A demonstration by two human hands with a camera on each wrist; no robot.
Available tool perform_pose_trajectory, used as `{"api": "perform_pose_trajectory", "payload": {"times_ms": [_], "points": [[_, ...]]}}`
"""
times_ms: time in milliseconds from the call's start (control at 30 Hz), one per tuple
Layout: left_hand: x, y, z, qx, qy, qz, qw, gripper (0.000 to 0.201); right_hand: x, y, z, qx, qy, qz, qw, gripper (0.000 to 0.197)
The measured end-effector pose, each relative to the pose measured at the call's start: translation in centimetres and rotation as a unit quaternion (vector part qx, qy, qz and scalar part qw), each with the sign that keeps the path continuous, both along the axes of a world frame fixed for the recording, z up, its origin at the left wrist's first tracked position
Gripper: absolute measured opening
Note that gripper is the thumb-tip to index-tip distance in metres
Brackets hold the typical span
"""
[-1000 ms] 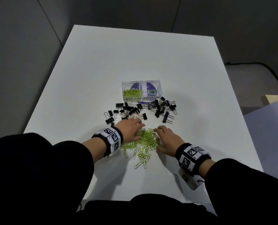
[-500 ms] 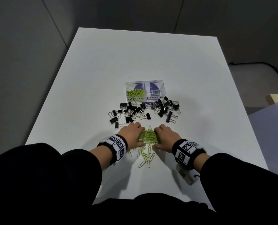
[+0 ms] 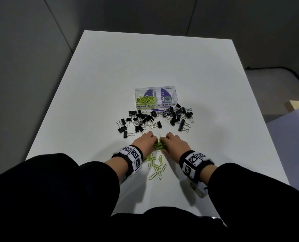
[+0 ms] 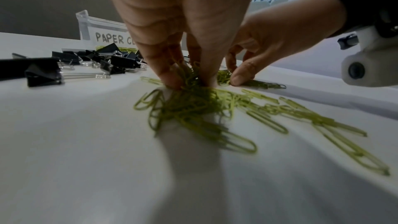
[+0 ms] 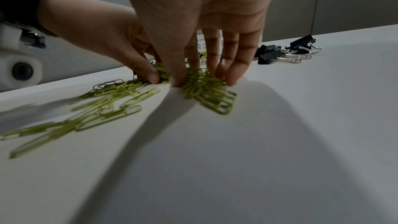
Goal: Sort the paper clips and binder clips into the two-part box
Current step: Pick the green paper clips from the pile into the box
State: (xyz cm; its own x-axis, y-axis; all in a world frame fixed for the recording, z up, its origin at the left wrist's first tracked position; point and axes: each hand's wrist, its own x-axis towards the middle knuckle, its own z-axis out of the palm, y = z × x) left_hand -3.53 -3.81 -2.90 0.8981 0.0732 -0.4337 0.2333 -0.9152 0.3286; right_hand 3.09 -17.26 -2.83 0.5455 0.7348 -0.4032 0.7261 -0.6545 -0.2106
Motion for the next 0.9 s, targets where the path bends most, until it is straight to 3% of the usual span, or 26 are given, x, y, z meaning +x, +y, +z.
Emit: {"api": "perform_pose_trajectory", "payload": {"times_ms": [200, 900], "points": [[-0.2, 0.6, 0.3, 0.013, 0.002, -0.009, 1.0, 0.032, 0.2, 0.1, 0.1, -0.008, -0.014, 0.011, 1.0, 0.025], [-1.3, 1.8, 1.2, -0.032, -0.072, 0.011, 0.997, 0.029, 1.5, -1.5, 0.5, 0.083, 0.012, 0.021, 0.996, 0.027]]}}
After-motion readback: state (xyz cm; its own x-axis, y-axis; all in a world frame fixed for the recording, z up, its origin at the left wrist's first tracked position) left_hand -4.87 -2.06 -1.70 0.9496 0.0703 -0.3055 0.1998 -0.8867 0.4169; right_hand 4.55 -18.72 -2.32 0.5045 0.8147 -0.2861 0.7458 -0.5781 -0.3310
